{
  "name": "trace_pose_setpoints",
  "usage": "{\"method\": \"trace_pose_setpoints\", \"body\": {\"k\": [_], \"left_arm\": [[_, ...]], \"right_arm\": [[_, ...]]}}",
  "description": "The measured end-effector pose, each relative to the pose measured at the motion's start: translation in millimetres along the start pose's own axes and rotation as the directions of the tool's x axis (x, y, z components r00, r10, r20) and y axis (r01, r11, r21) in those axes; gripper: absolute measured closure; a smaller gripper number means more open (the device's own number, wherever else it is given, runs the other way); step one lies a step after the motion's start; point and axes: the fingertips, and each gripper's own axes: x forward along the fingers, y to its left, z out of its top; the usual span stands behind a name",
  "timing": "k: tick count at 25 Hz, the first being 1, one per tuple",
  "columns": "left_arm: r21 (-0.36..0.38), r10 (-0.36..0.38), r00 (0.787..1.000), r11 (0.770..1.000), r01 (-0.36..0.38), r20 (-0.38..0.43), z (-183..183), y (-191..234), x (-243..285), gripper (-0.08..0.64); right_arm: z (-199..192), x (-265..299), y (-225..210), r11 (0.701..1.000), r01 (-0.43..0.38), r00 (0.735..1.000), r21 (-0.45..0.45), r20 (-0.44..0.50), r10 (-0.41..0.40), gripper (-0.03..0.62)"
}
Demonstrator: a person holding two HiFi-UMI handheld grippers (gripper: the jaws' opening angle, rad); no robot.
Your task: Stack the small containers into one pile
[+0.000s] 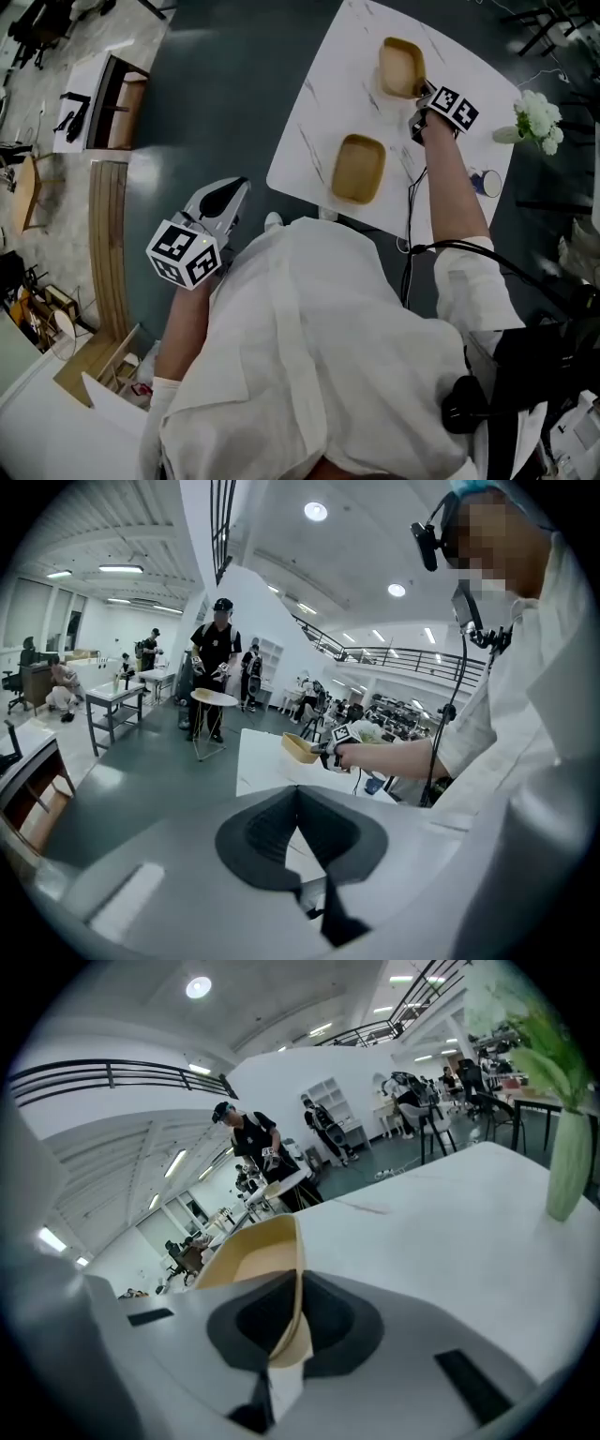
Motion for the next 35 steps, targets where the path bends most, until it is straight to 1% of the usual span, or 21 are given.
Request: {"method": "trace_pose_setpoints", "body": {"k": [6, 14, 25, 30, 35], "left_arm": [[0.040, -0.099, 0.995, 0.994, 0.098, 0.004, 1.4, -5.1, -3.6, 0.554], [0.056, -0.190, 0.982, 0.980, 0.191, -0.017, -17.9, 0.0, -29.3, 0.554], [0.062, -0.286, 0.958, 0.956, 0.286, -0.009, -40.5, 6.2, -67.6, 0.554], [0.067, -0.312, 0.950, 0.948, 0.311, -0.006, -49.4, 6.4, -78.4, 0.554], [0.047, -0.335, 0.942, 0.941, 0.334, 0.008, -61.3, 6.3, -90.2, 0.554]], "right_arm": [[-16.3, -54.2, 4.5, 0.999, 0.026, 0.999, 0.023, 0.045, -0.027, 0.574], [-52.2, -113.9, 22.4, 0.996, 0.075, 0.992, 0.055, 0.094, -0.080, 0.575], [-113.6, -170.4, 50.8, 0.987, 0.142, 0.982, 0.070, 0.116, -0.149, 0.575], [-140.8, -185.9, 60.6, 0.984, 0.160, 0.980, 0.078, 0.110, -0.168, 0.574], [-174.9, -195.8, 74.4, 0.981, 0.176, 0.979, 0.083, 0.093, -0.183, 0.574]]}}
